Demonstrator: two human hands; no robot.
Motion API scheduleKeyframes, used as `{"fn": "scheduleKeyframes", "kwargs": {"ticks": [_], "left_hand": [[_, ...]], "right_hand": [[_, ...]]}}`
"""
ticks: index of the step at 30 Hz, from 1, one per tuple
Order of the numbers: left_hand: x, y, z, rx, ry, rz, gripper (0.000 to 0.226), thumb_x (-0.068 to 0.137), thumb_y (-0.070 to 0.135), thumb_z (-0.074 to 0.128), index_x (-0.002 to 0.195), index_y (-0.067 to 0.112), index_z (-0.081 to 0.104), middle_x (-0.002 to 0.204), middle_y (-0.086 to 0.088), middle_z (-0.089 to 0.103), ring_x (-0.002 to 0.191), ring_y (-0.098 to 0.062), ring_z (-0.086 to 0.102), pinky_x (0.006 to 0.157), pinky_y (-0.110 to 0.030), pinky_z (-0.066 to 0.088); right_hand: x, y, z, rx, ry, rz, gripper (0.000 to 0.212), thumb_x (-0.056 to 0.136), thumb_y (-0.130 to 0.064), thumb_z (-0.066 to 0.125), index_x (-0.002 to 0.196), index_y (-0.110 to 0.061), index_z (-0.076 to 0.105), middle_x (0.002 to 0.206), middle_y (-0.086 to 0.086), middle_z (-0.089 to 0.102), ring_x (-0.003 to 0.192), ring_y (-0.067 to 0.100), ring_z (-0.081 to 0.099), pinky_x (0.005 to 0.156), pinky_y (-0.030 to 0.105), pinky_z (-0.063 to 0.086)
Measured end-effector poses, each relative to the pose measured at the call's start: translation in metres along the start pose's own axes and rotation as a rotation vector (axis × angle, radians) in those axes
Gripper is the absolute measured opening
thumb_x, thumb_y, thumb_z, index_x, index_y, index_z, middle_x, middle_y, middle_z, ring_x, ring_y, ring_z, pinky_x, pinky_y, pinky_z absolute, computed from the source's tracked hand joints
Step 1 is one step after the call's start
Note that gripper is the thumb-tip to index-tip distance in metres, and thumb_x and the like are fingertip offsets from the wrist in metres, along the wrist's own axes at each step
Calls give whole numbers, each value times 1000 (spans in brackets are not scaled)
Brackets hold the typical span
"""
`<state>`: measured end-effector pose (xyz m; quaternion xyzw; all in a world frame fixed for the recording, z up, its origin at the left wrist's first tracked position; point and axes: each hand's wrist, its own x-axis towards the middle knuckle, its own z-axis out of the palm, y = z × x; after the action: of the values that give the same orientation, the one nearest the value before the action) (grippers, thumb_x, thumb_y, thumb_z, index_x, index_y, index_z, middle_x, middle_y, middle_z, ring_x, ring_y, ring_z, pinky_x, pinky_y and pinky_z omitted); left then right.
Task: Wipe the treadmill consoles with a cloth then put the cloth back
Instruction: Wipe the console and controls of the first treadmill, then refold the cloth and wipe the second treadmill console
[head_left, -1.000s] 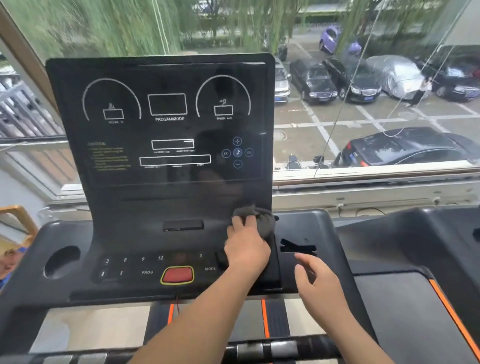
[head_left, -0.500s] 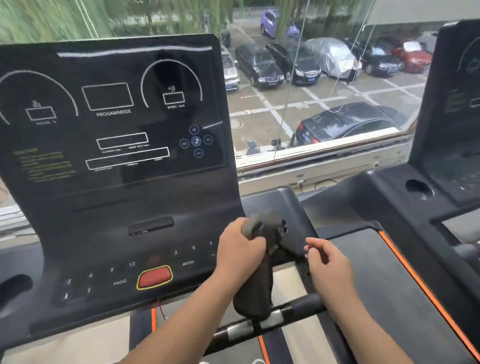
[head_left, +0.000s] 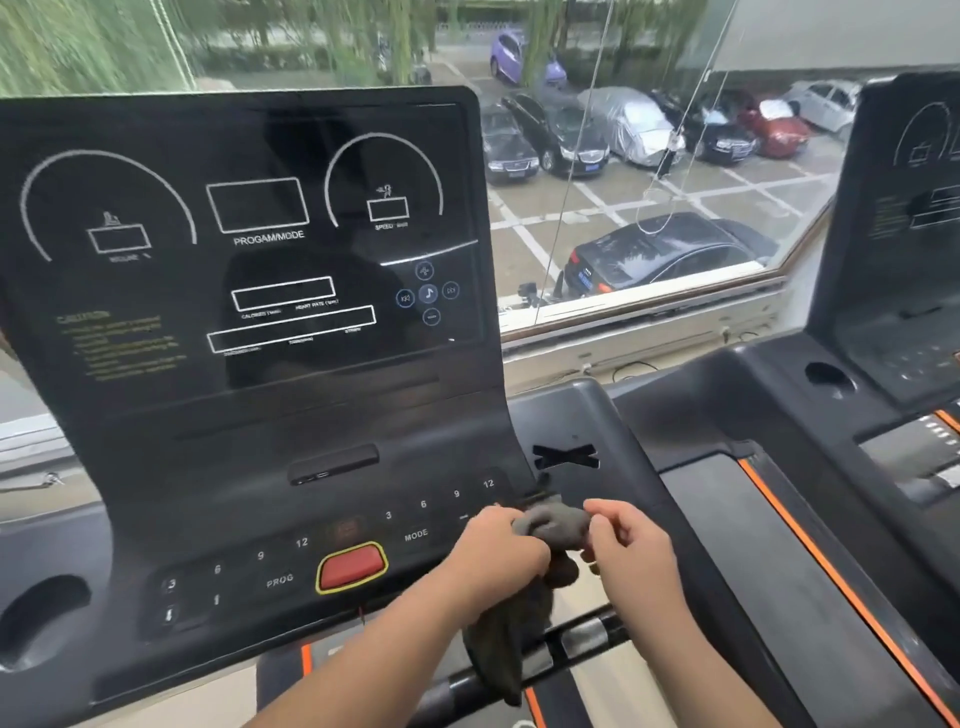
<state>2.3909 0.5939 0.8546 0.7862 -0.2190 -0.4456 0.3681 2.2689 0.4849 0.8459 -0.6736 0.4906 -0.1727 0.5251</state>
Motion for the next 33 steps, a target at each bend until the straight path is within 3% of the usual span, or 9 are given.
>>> {"fn": "scheduleKeyframes", "kwargs": {"ticks": [3,8,13,15,19,22,25,29,33], "left_hand": [[-24,-25,-22,-303,-114,-75,23,57,13,67,78,5,61,73,-9,60,65,-22,57,64,-32,45],[-46,-58,-62,-650,99,-10,49,55,26,75,102,14,76,109,-19,76,102,-32,73,93,-43,56],[-71,-68,-95,-884,135,135,36,94,18,50,124,12,71,131,-17,69,123,-30,66,109,-43,48],[-73,-74,-101,-946,118,168,39,102,12,38,125,10,69,134,-13,69,129,-28,62,115,-39,43],[-67,-63,-103,-900,57,144,34,104,23,45,124,22,72,134,-9,69,131,-32,59,120,-54,36],[-65,-40,-82,-545,68,178,20,99,29,61,111,30,76,109,8,78,110,-14,71,105,-41,52],[-67,-16,-39,-136,89,301,6,93,32,71,99,33,70,91,28,71,86,11,64,77,-17,47],[-94,14,44,-42,-33,372,23,87,47,75,94,29,62,86,11,69,80,2,62,71,-25,46],[-133,38,133,52,-386,444,34,85,62,68,97,29,69,88,12,75,87,-3,69,78,-27,53]], "right_hand": [[-5,-6,11,129,-19,28,23,101,-5,55,103,-17,74,71,5,70,62,17,60,60,30,52],[-28,-34,64,116,-184,29,19,103,-15,59,94,-17,76,66,4,64,56,14,55,52,28,47],[-49,-58,119,-17,-373,125,39,104,-46,54,80,-28,78,95,0,78,96,20,72,94,48,57],[-55,-65,127,15,-386,233,40,102,-53,53,84,-27,78,104,-2,78,99,17,72,98,42,54],[-73,-73,110,246,-514,257,52,101,-62,50,115,-20,78,113,-1,80,109,15,75,102,38,53],[-89,-62,76,231,-342,154,50,92,-62,58,96,-15,75,96,-6,78,96,15,74,89,39,55],[-115,-43,28,193,-120,137,39,92,-48,65,82,-12,54,77,9,52,73,17,53,68,35,42],[-159,-7,-45,259,160,219,56,81,-66,56,90,-11,56,82,12,60,78,18,60,77,50,52],[-211,37,-115,434,485,267,30,96,-50,61,86,-22,64,83,6,69,81,22,67,83,45,57]]}}
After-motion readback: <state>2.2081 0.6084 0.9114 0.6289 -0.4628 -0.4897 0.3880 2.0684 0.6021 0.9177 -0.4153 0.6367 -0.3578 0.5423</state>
